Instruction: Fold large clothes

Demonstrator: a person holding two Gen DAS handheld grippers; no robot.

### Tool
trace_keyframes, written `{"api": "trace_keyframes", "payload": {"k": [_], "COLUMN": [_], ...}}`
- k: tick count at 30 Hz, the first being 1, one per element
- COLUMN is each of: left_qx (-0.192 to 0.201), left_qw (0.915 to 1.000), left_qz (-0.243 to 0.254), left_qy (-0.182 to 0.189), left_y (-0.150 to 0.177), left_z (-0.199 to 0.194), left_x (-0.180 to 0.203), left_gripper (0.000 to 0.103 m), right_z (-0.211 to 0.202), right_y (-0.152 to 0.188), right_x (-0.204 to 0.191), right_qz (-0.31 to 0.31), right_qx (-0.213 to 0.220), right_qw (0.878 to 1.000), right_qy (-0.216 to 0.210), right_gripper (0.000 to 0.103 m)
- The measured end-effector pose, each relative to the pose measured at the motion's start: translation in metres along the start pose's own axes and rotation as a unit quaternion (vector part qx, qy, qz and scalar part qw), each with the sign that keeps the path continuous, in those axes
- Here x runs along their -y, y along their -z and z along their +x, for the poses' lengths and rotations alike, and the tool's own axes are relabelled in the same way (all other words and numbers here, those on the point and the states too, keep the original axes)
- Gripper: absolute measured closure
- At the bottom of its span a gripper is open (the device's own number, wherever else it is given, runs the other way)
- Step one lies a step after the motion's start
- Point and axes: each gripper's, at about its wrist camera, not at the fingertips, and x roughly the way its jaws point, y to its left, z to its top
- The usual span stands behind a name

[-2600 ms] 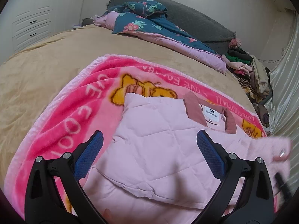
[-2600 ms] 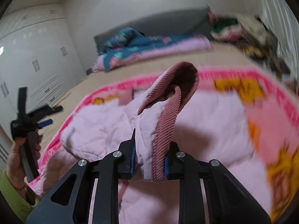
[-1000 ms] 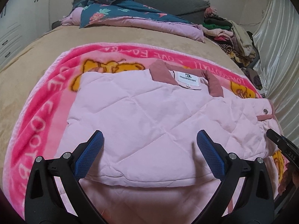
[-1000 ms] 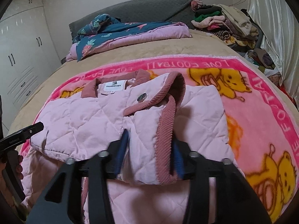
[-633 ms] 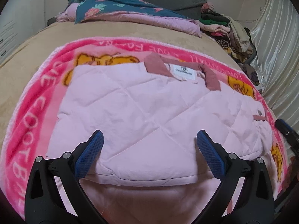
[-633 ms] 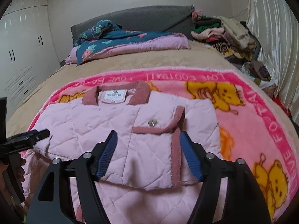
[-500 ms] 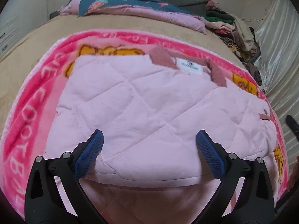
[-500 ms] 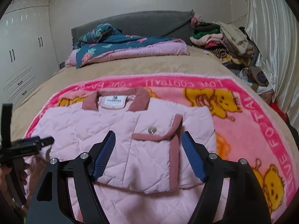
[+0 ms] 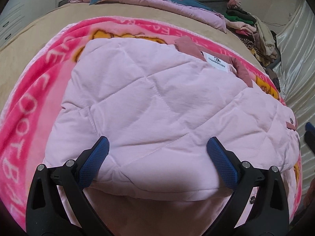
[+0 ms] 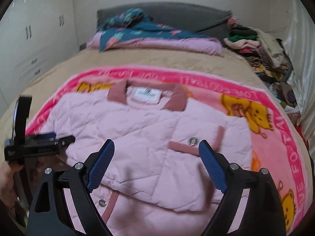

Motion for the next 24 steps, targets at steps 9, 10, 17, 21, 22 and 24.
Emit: {"api": "trace_keyframes", "payload": {"k": [9,10,17,21,22,24], "left_qx": [-0.003,-0.003,-0.002,-0.002,-0.002,0.0], "left_qw": [1.0,1.0,0.9999,0.9999,0.9999,0.9998], "left_qz": [-0.007,-0.008,-0.009,-0.006,-0.003,0.003], "left_qy": [-0.001,-0.001,-0.01,-0.014,-0.016,-0.021], "left_y": [-0.001,-0.001,-0.001,0.0,0.0,0.0], "left_z": [0.001,0.001,0.001,0.0,-0.001,-0.003], "left_x": [-0.007,-0.008,-0.012,-0.01,-0.009,-0.006], "left_gripper": [0.009,0.009,0.009,0.009,0.009,0.009], "right_z": [0.035,0.04,0.082,0.094,0.096,0.098], "right_y": [-0.003,-0.003,0.005,0.013,0.015,0.019], "right_x": [-0.024,-0.028,-0.039,-0.04,-0.04,-0.039], "right_qz": [-0.018,-0.024,-0.041,-0.039,-0.039,-0.034], "right_qx": [-0.043,-0.05,-0.104,-0.111,-0.109,-0.104], "right_qw": [0.998,0.998,0.993,0.993,0.993,0.994], "right_qy": [-0.029,-0.033,-0.022,-0.018,-0.016,-0.016], "right_gripper": [0.016,0.016,0.012,0.009,0.009,0.009]}}
